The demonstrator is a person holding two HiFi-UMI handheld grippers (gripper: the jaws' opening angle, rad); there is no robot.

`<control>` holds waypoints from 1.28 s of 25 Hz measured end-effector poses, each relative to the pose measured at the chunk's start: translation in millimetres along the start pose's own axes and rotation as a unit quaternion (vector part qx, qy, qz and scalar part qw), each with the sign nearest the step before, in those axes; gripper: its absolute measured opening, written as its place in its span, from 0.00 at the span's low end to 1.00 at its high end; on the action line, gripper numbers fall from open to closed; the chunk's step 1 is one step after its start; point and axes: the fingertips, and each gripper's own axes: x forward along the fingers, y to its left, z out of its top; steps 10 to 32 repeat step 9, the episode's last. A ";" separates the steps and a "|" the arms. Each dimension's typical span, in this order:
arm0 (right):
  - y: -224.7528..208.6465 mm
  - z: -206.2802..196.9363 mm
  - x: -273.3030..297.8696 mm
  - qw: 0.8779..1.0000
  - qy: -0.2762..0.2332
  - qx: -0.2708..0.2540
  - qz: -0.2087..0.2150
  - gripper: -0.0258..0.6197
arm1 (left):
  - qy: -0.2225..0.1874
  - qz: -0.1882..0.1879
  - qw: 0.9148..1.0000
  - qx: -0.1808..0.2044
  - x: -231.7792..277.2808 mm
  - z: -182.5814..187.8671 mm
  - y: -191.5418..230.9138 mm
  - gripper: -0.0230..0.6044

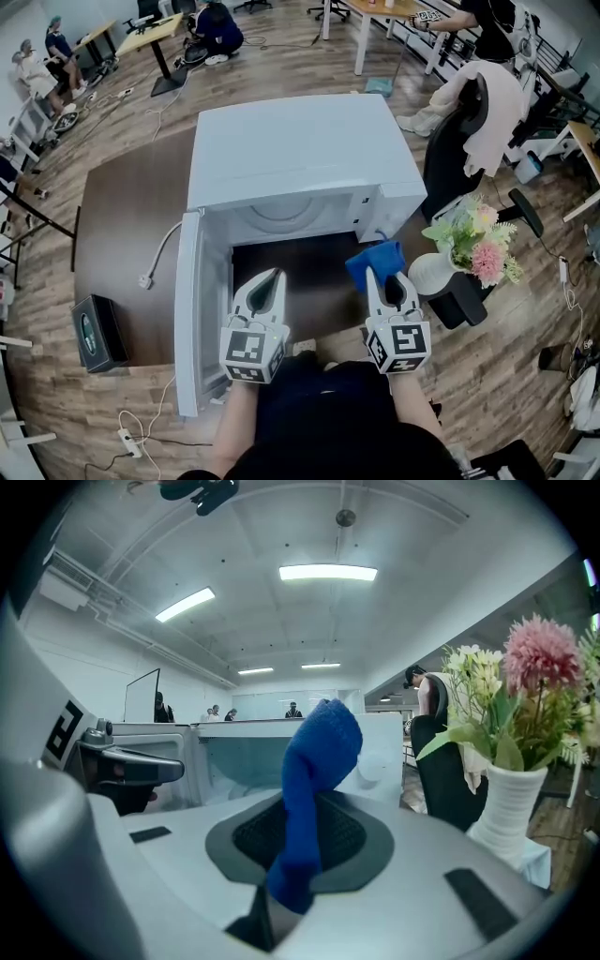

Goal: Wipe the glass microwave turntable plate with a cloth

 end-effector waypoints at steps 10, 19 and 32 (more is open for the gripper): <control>-4.5 -0.7 -0.7 1.000 0.002 0.008 -0.012 0.12 | 0.001 0.006 1.000 -0.003 0.4 0.7 3.6 0.05; -4.5 -0.7 -0.7 1.000 0.002 0.008 -0.012 0.12 | 0.001 0.006 1.000 -0.003 0.4 0.7 3.6 0.05; -4.5 -0.7 -0.7 1.000 0.002 0.008 -0.012 0.12 | 0.001 0.006 1.000 -0.003 0.4 0.7 3.6 0.05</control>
